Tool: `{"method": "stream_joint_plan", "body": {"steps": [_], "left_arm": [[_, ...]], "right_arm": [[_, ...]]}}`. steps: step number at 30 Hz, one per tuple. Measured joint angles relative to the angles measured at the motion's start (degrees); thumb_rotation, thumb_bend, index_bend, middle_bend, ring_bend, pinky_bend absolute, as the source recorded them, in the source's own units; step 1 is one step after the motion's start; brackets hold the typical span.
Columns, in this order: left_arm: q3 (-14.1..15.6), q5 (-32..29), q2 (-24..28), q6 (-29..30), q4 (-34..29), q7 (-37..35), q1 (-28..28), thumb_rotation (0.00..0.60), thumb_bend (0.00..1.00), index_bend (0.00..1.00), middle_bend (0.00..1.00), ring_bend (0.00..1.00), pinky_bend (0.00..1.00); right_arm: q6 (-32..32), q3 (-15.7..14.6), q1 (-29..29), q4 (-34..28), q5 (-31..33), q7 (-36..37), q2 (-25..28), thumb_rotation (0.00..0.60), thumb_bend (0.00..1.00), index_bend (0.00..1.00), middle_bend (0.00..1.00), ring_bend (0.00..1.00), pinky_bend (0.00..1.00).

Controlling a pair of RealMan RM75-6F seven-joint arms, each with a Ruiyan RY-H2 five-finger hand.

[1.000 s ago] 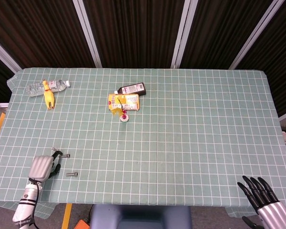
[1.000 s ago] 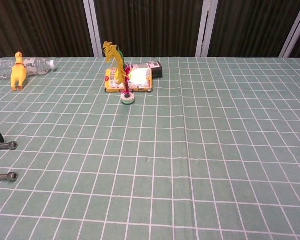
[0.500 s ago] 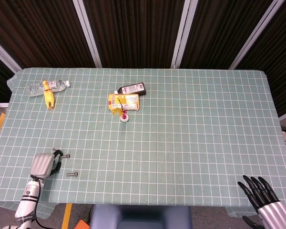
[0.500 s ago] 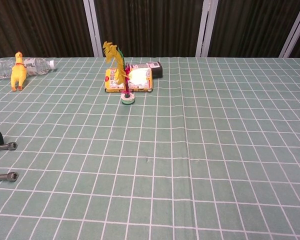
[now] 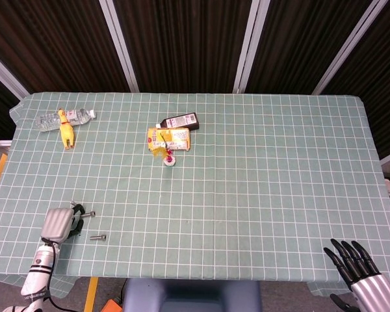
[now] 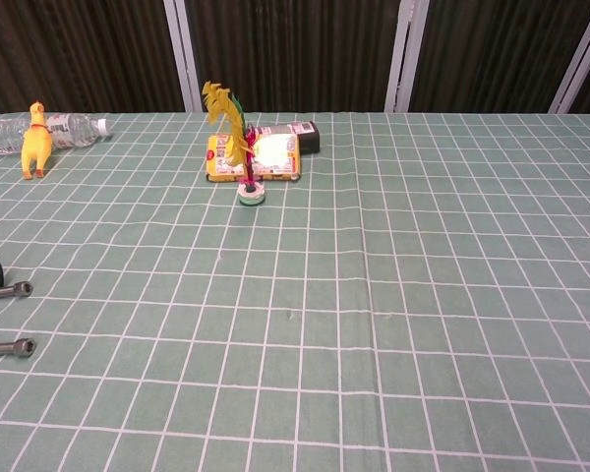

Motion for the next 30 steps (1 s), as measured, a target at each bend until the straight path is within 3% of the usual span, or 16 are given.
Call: {"method": "stream_joint_plan", "body": {"steps": [19, 30], "left_arm": [[-0.4, -0.1, -0.6, 0.5, 0.9, -0.8, -0.2, 0.6, 0.43, 0.56, 1.0, 1.0, 1.0], [-0.7, 0.8, 1.1, 2.5, -2.1, -1.0, 0.0, 0.6, 0.43, 0.57, 1.0, 1.0, 1.0]], "right_arm": [[0.0, 0.0, 0.0, 0.0, 0.0, 0.0, 0.0, 0.6, 0.18, 0.0, 0.0, 0.0, 0.0], [0.2, -0.1, -0.1, 0.1, -0.2, 0.0, 0.0, 0.6, 0.18, 0.0, 0.0, 0.0, 0.0]]}}
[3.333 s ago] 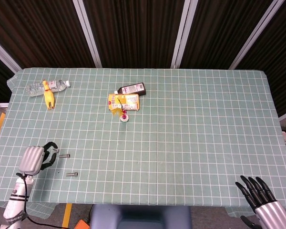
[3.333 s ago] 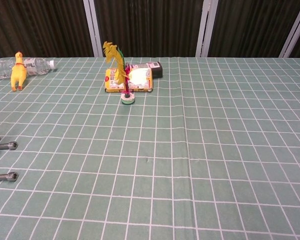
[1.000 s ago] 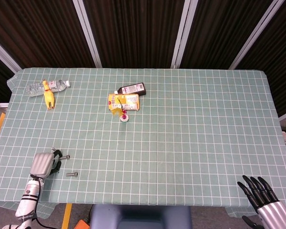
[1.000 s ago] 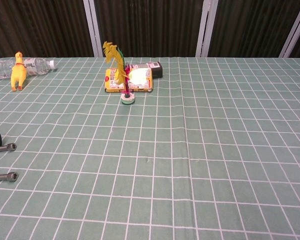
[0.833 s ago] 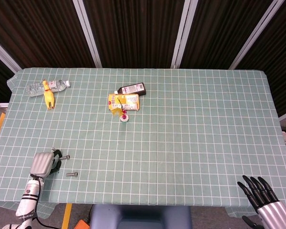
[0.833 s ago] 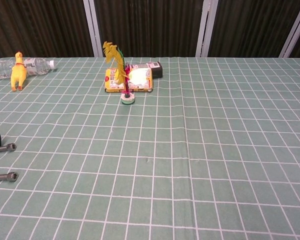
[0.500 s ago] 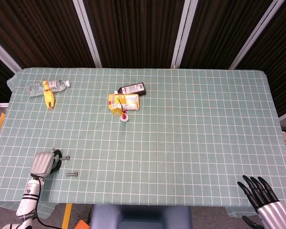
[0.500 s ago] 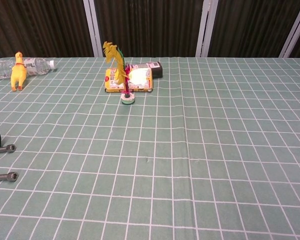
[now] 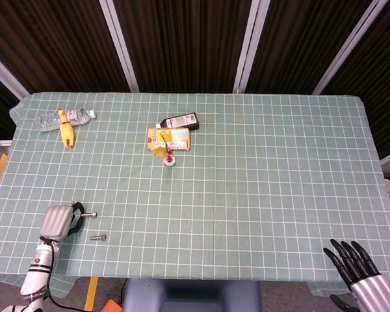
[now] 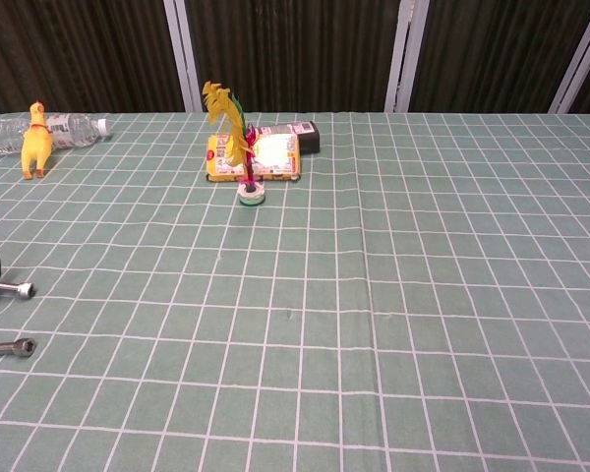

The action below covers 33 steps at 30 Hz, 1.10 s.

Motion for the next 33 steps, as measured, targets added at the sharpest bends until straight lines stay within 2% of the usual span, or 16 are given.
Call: {"method": "stream_joint_plan", "body": {"steps": [14, 27, 31, 33], "left_arm": [[-0.1, 1.1, 3.1, 2.0, -6.5, 2.8, 0.0, 0.6, 0.43, 0.58, 1.0, 1.0, 1.0], [0.0, 0.0, 3.7, 1.4, -8.4, 6.3, -0.2, 0.6, 0.43, 0.6, 1.0, 1.0, 1.0], [0.0, -0.2, 3.6, 1.1, -8.2, 6.2, -0.3, 0.6, 0.43, 0.57, 1.0, 1.0, 1.0], [0.0, -0.3, 3.5, 1.1, -8.1, 6.1, -0.3, 0.6, 0.43, 0.52, 1.0, 1.0, 1.0]], "right_arm": [[0.1, -0.1, 0.0, 0.1, -0.2, 0.1, 0.0, 0.6, 0.18, 0.0, 0.0, 0.0, 0.0], [0.3, -0.1, -0.1, 0.2, -0.2, 0.4, 0.1, 0.6, 0.18, 0.0, 0.0, 0.0, 0.0], [0.2, -0.1, -0.1, 0.1, -0.2, 0.3, 0.1, 0.6, 0.18, 0.0, 0.0, 0.0, 0.0], [0.2, -0.1, -0.1, 0.1, -0.2, 0.3, 0.1, 0.6, 0.18, 0.0, 0.0, 0.0, 0.0]]}}
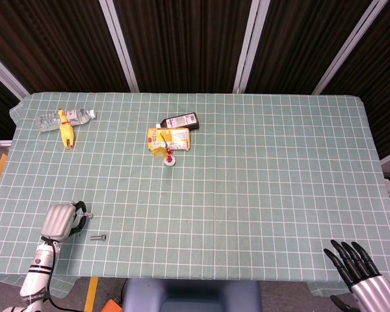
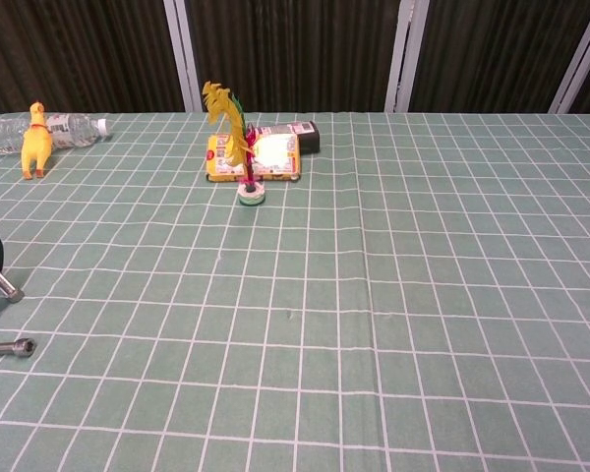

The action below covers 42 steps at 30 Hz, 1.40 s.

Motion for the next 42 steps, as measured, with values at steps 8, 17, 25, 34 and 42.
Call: {"method": "stream_joint_plan", "body": {"steps": [8, 17, 25, 34, 42], "left_arm": [[-0.2, -0.2, -0.3, 0.3, 0.5, -1.0, 0.1, 0.6, 0.43, 0.41, 1.0, 1.0, 1.0], [-0.6, -0.5, 0.3, 2.0, -0.7, -2.1, 1.0, 0.6, 0.43, 0.38, 1.0, 1.0, 1.0], [0.7, 2.5, 4.6, 10.7, -8.1, -10.2, 6.0, 0.6, 0.42, 0.42, 1.0, 1.0, 1.0], [6.6, 8.0, 5.5, 15.0, -11.7, -13.4, 11.2, 0.6, 0.42, 0.43, 1.0, 1.0, 1.0], [7.8, 7.2, 1.3, 10.1, -7.5, -11.9, 11.2, 0.6, 0.43, 0.43, 1.0, 1.0, 1.0]], "right_arm": [[0.1, 0.0, 0.0, 0.1, 0.0, 0.0, 0.0, 0.6, 0.18, 0.0, 0.0, 0.0, 0.0], [0.3, 0.0, 0.0, 0.1, -0.1, 0.3, 0.1, 0.6, 0.18, 0.0, 0.0, 0.0, 0.0], [0.5, -0.2, 0.0, 0.4, -0.6, 0.9, 0.3, 0.6, 0.18, 0.0, 0.0, 0.0, 0.0], [2.1, -0.7, -0.4, 1.3, -1.6, 2.2, 0.7, 0.6, 0.18, 0.0, 0.0, 0.0, 0.0], [1.6, -0.5, -0.3, 1.2, -1.3, 1.9, 0.5, 0.6, 0.18, 0.0, 0.0, 0.0, 0.0]]}}
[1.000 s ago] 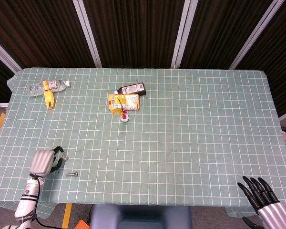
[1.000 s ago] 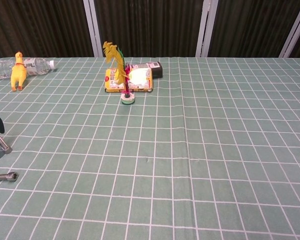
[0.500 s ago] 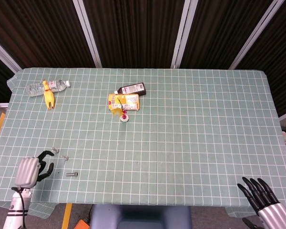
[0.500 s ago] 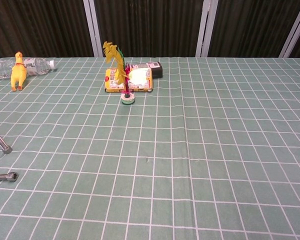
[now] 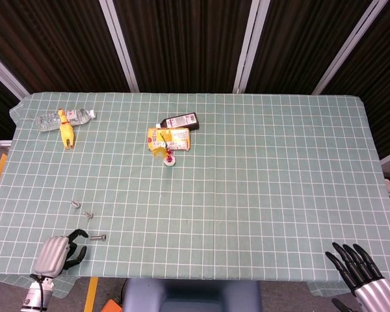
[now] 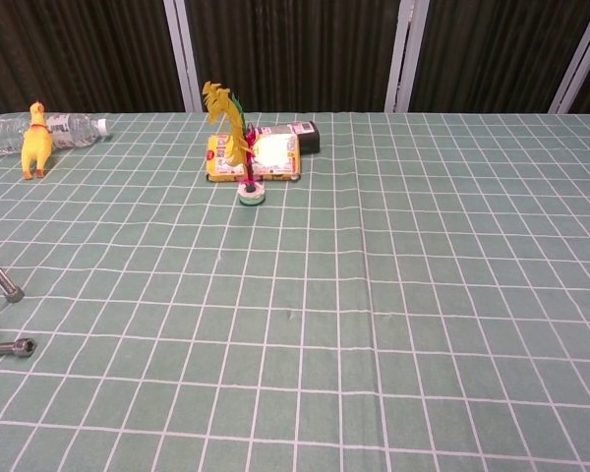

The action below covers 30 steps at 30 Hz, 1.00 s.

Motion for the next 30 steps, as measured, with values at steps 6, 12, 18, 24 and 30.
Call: {"method": "stream_joint_plan", "body": {"steps": [6, 12, 18, 24, 30], "left_arm": [[-0.3, 0.0, -3.1, -0.5, 3.9, 0.2, 0.0, 0.6, 0.43, 0.44, 1.0, 1.0, 1.0], [-1.0, -0.5, -5.2, -1.0, 6.3, 0.2, 0.0, 0.6, 0.42, 0.44, 1.0, 1.0, 1.0], [-1.7, -0.5, -8.3, -1.8, 11.3, -0.6, -0.5, 0.6, 0.38, 0.46, 1.0, 1.0, 1.0], [-2.3, -0.2, -10.1, -2.2, 14.7, -1.2, -1.1, 0.6, 0.38, 0.46, 1.0, 1.0, 1.0], [-2.7, -0.3, -10.7, -2.4, 15.8, -1.1, -1.3, 0.6, 0.39, 0.52, 1.0, 1.0, 1.0]], "right_arm": [[-0.6, -0.2, 0.0, -0.2, 0.1, -0.5, 0.0, 0.6, 0.18, 0.0, 0.0, 0.0, 0.0], [0.1, -0.1, -0.1, -0.2, 0.1, -0.2, 0.2, 0.6, 0.18, 0.0, 0.0, 0.0, 0.0], [0.3, 0.0, -0.1, 0.0, 0.2, 0.2, 0.3, 0.6, 0.18, 0.0, 0.0, 0.0, 0.0], [1.0, 0.1, -0.3, 0.2, 0.1, 0.7, 0.4, 0.6, 0.18, 0.0, 0.0, 0.0, 0.0], [1.3, 0.2, -0.3, 0.4, 0.2, 1.2, 0.5, 0.6, 0.18, 0.0, 0.0, 0.0, 0.0]]}}
